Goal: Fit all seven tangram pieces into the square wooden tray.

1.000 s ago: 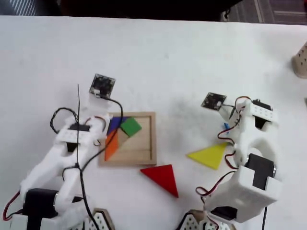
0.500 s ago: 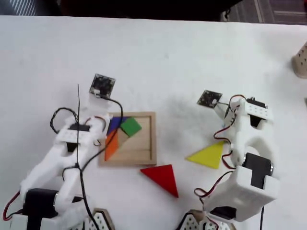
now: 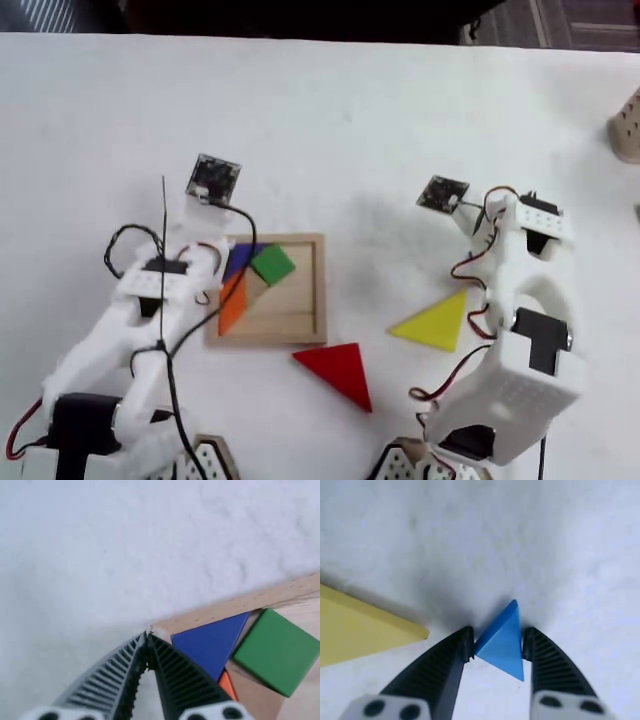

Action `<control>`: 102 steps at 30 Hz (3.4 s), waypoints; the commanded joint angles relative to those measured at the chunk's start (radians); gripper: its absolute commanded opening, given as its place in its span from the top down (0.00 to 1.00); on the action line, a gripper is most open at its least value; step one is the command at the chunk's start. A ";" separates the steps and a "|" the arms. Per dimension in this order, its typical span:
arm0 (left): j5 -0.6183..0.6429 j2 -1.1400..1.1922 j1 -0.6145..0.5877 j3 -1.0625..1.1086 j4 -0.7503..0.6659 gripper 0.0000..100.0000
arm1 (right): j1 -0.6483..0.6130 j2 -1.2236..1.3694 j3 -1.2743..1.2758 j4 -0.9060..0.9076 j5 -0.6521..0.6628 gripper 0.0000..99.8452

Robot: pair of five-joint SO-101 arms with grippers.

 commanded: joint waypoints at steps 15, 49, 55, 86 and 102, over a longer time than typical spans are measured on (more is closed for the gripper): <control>-0.006 -0.002 -0.008 -0.049 -0.026 0.98 | 0.024 0.010 -0.083 0.077 -0.009 0.91; -0.006 -0.002 -0.008 -0.046 -0.026 0.98 | 0.099 -0.154 0.098 0.042 0.043 0.78; -0.006 -0.002 -0.008 -0.048 -0.026 0.98 | 0.127 -0.153 0.104 -0.030 0.044 0.78; -0.006 -0.002 -0.010 -0.048 -0.026 0.98 | 0.188 -0.226 0.190 0.008 0.232 0.78; -0.006 -0.002 -0.010 -0.048 -0.026 0.98 | 0.185 -0.124 0.192 0.005 0.227 0.84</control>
